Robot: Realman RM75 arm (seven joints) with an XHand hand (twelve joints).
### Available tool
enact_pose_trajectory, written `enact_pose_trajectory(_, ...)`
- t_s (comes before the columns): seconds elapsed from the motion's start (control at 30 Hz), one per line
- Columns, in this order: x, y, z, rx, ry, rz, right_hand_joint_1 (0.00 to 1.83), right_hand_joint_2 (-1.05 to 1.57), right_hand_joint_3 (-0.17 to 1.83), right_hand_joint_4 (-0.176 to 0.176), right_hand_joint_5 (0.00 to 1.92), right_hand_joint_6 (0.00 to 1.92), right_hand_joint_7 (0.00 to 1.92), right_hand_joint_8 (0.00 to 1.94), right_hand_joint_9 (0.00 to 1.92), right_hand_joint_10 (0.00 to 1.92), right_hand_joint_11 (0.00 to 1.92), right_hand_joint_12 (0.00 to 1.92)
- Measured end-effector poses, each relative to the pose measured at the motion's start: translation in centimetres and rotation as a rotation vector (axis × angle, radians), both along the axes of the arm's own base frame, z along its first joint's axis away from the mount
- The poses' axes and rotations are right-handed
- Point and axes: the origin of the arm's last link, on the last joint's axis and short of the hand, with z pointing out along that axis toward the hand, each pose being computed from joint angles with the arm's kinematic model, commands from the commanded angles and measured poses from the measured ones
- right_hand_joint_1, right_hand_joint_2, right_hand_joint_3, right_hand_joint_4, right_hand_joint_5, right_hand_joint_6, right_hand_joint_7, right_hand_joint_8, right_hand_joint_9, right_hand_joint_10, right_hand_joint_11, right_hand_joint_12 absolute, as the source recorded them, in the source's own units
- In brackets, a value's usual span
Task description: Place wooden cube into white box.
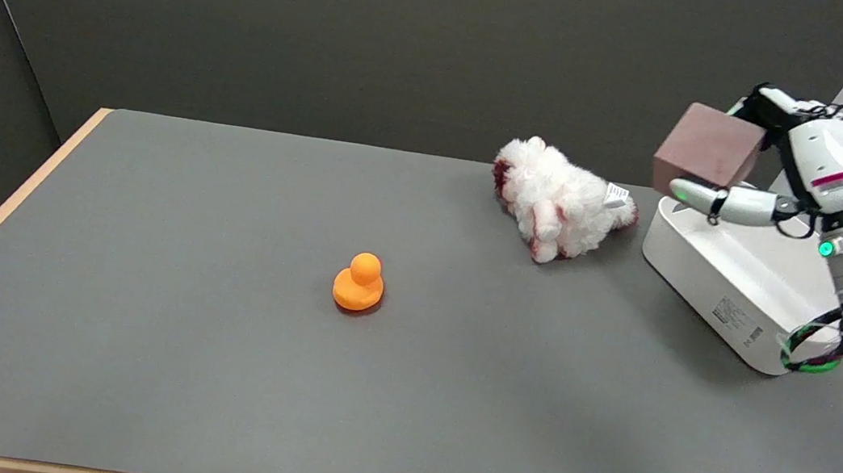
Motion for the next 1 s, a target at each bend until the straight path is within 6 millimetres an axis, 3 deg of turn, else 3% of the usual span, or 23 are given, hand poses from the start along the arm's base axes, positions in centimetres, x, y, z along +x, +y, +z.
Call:
enact_pose_trajectory(0.23, -0.5, -0.5, 4.2, -0.146, -0.030, -0.053, 1.18, 1.02, 0.43, -0.061, 0.66, 1.51, 0.91, 1.27, 0.80, 1.30, 0.64, 1.75)
enact_pose_trajectory(0.5, -2.1, 0.0, 7.7, -0.271, -0.072, -0.118, 1.18, 1.03, 0.42, -0.056, 0.66, 1.51, 0.90, 1.27, 0.81, 1.31, 0.64, 1.75)
enact_pose_trajectory(0.83, -4.6, 0.1, 8.0, -0.296, -0.094, -0.192, 1.17, 1.04, 0.40, -0.051, 0.65, 1.51, 0.89, 1.28, 0.81, 1.30, 0.66, 1.74)
enact_pose_trajectory(0.87, -4.9, 0.1, 7.9, -0.293, -0.095, -0.199, 1.18, 1.06, 0.37, -0.057, 0.65, 1.50, 0.89, 1.28, 0.81, 1.30, 0.65, 1.73)
enact_pose_trajectory(0.93, -5.3, 0.0, 7.7, -0.288, -0.098, -0.209, 1.18, 1.16, 0.19, -0.104, 0.60, 1.49, 0.88, 1.32, 0.76, 1.32, 0.59, 1.74)
enact_pose_trajectory(1.0, -5.6, 0.0, 7.5, -0.284, -0.099, -0.216, 0.89, 0.74, 0.84, 0.067, 0.53, 1.18, 0.76, 1.07, 0.71, 1.31, 0.52, 1.68)
